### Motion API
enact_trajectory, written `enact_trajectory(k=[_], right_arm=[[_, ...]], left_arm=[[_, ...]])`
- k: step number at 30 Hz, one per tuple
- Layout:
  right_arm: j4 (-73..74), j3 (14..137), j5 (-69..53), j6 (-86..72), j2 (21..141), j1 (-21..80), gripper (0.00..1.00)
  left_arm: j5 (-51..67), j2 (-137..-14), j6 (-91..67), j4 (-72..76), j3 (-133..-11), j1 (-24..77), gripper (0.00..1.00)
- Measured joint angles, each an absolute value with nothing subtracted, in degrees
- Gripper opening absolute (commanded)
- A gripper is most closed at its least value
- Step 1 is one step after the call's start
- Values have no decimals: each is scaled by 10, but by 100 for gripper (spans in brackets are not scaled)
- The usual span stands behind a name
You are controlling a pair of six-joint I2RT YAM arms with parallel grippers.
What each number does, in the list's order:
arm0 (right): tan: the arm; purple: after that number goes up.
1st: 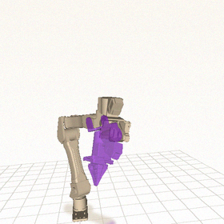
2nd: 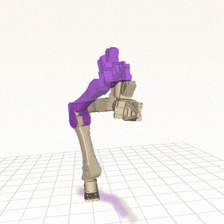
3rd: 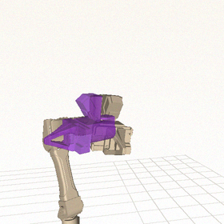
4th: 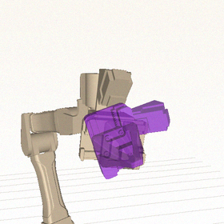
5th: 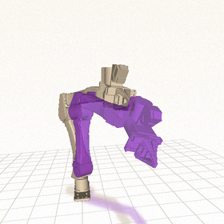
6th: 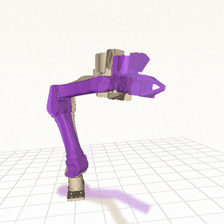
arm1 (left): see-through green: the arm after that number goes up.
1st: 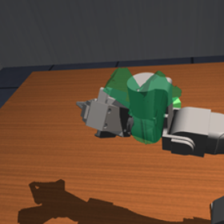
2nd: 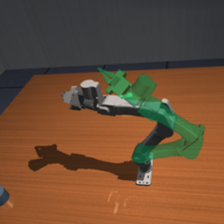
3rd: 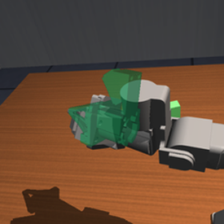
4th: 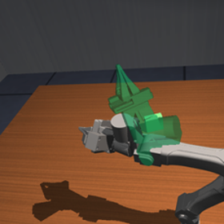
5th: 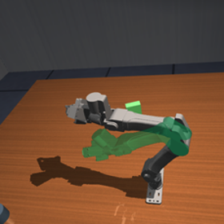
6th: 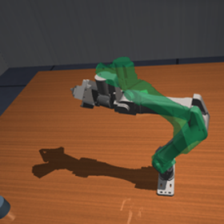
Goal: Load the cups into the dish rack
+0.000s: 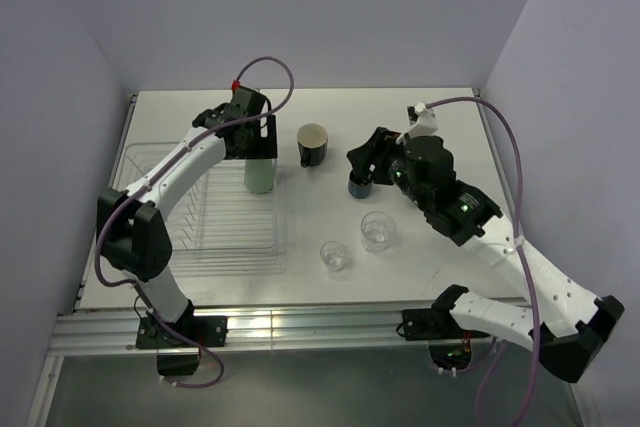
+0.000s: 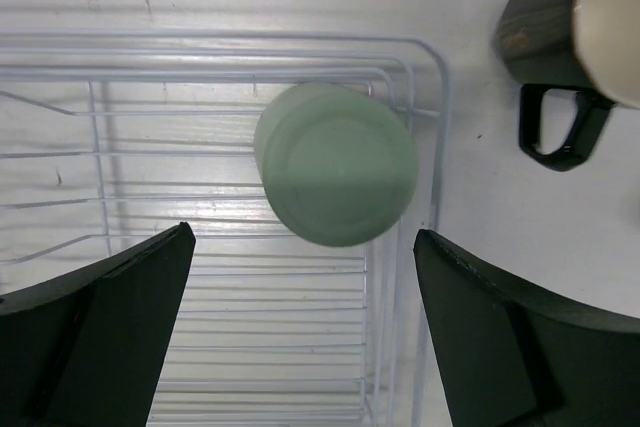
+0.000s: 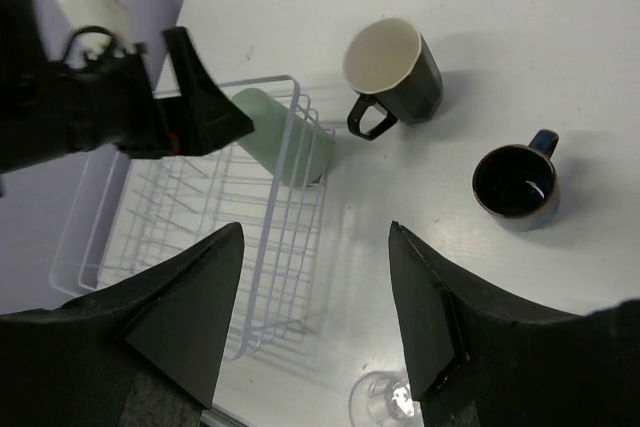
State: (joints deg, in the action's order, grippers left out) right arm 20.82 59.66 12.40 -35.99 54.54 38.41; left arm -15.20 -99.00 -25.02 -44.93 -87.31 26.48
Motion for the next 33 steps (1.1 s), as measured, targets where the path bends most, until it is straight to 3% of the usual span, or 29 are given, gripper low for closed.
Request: enact_trajectory(k=[12,20,33], right_arm=[[247,875,184,-266,882,384,63],[264,1051,163,-196,1106,384,59],[329,1152,145,-177,1236,386,56]], left_arm=[[-163,-813,-254,-460,-929,265,99],[-156,-693,-262,-456,-915,265,99],[-149,-647,-260,-458,-891,265,99]])
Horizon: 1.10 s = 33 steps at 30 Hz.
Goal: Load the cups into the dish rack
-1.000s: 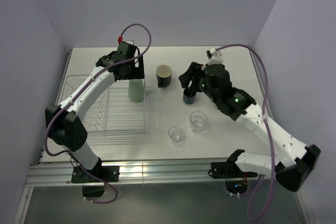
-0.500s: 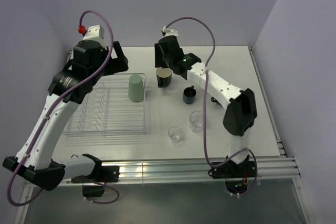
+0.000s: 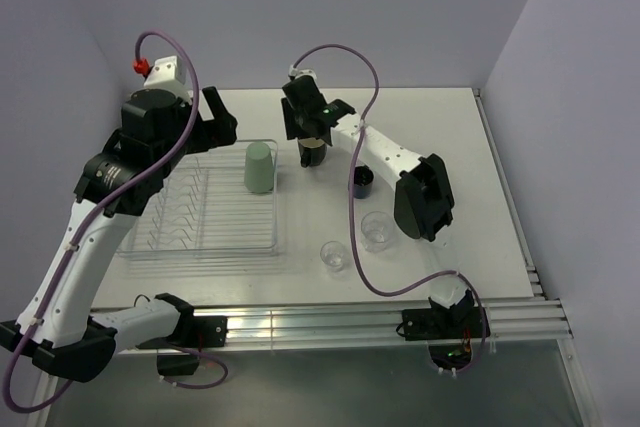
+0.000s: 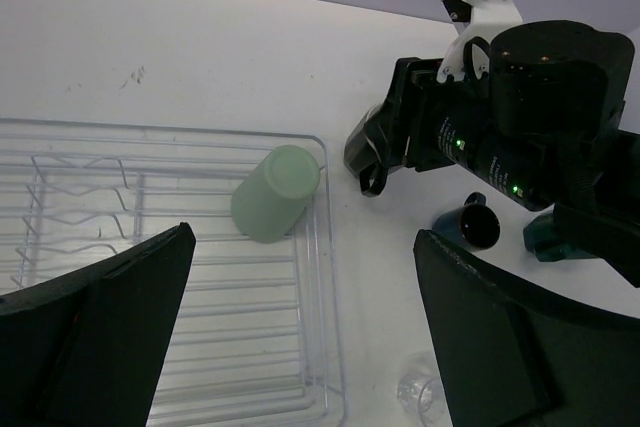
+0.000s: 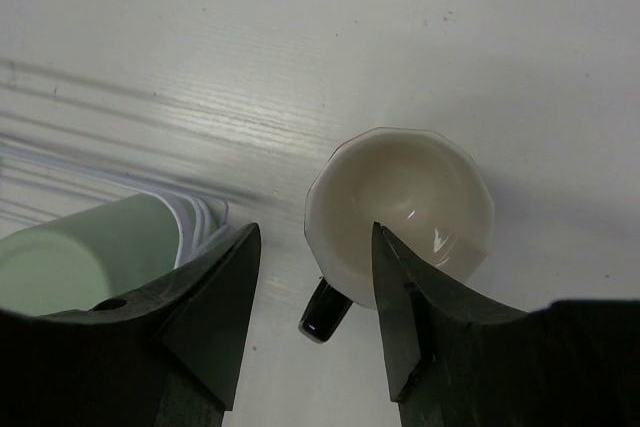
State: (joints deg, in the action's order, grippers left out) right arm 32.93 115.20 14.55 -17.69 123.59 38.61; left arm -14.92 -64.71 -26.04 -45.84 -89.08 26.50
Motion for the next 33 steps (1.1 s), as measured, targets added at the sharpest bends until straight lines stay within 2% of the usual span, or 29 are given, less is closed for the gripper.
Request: enact_trajectory(k=[15,22,25,26,27,33], right_arm=[[361,1173,158,-177,1291,396,53],[387,1215,165,-177,1329,396,45],[391,1228,164,-175,1334,396,22],[392,1229,166,-176,1334,396,5],[391,1229,164,-173,1334,396,0],[396,1230,171,-174,1331,392,0]], left_arm=[[-149,-642,-259,-459,-869,265,99],[-149,-641,-257,-458,-862,265,99],[-149,-637,-257,-457,-856,265,99],[-149,-636,-257,-457,-853,265,99],[-149,-635,-257,-456,-851,265,99],[-148,-634,-258,-450,-836,265,98]])
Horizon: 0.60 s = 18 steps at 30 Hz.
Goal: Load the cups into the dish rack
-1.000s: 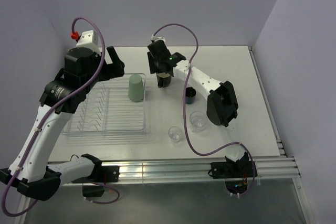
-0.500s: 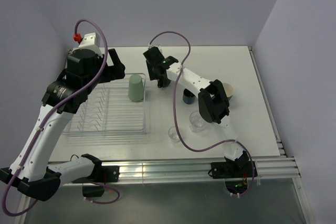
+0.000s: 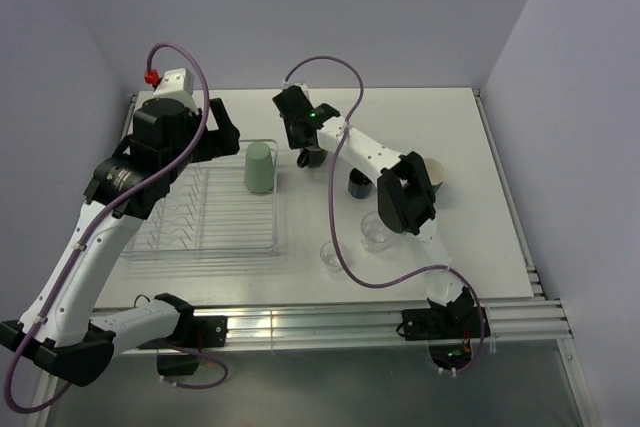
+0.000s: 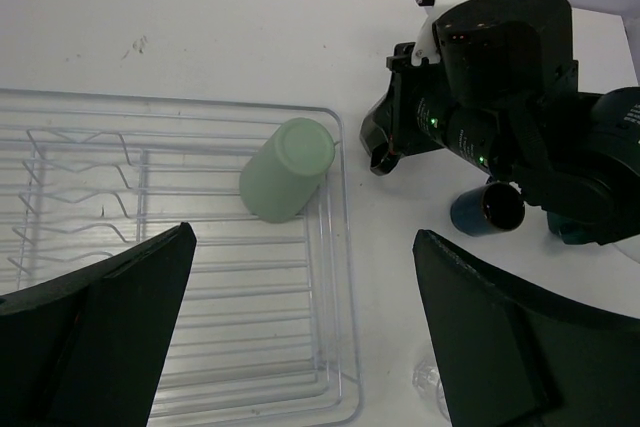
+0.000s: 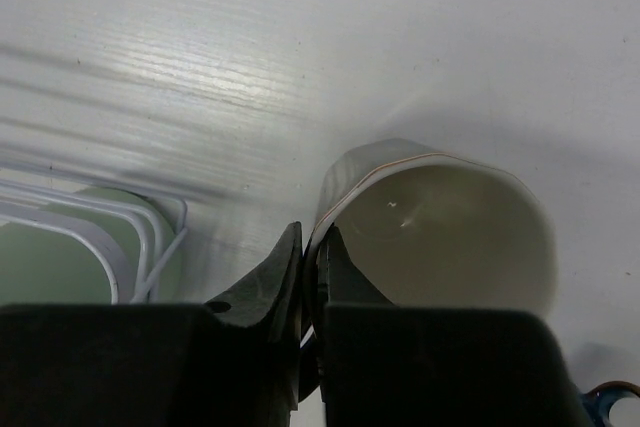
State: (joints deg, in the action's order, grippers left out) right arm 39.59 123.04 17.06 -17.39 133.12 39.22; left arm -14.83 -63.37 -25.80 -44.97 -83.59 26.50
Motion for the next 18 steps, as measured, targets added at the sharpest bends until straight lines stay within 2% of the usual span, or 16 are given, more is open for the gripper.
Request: enact_trajectory(k=[7,11,18], right_arm=[[404,1185,149,-189,1282,384,0],[416,1149,143,-199,1207,377,0],[338,955,69,-247,908,342,0]], left_arm=[[-129,-632,-265,-428,-815,265,99],[-103,-630,-276,-401,-797,265,99],[-22,-620,-313,-328,-733,255,99]])
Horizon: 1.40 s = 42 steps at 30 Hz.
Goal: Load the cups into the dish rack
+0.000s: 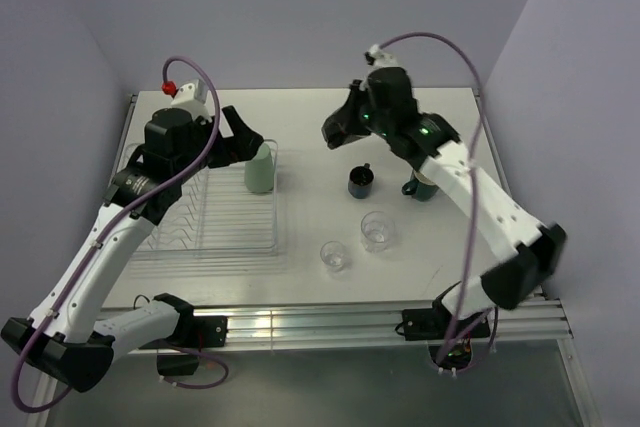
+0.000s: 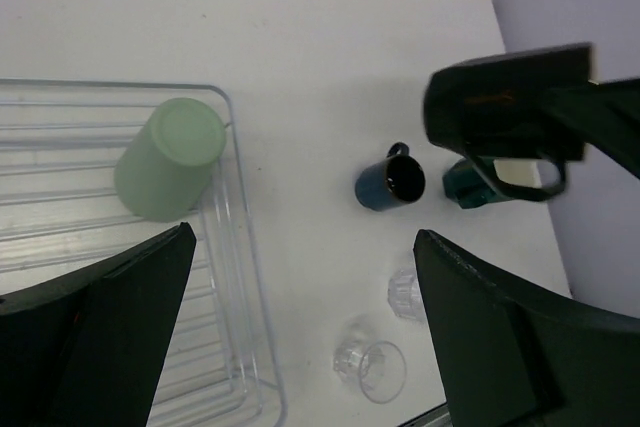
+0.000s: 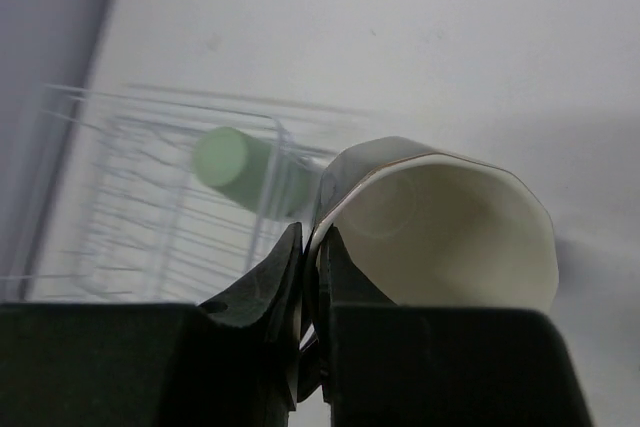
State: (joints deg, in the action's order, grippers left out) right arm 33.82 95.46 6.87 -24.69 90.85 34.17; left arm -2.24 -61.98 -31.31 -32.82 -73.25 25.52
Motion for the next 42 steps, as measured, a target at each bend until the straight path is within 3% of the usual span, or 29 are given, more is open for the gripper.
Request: enact_trajectory(k=[8,16,28,42], right_arm=[[135,649,-87,-321,597,317,0],[-35,473,-180,-393,519,317,0],[-225,422,-207,-502,504,316,0],[-360,415,-241,-577,543,316,0]], left_arm=[[122,-605,-378,-216,-674,211,99],[280,-616,-452,-101,-631,206,99],[417,-644,-526,43,-555,206,99],[499,-655,-648,249,-511,214,99]])
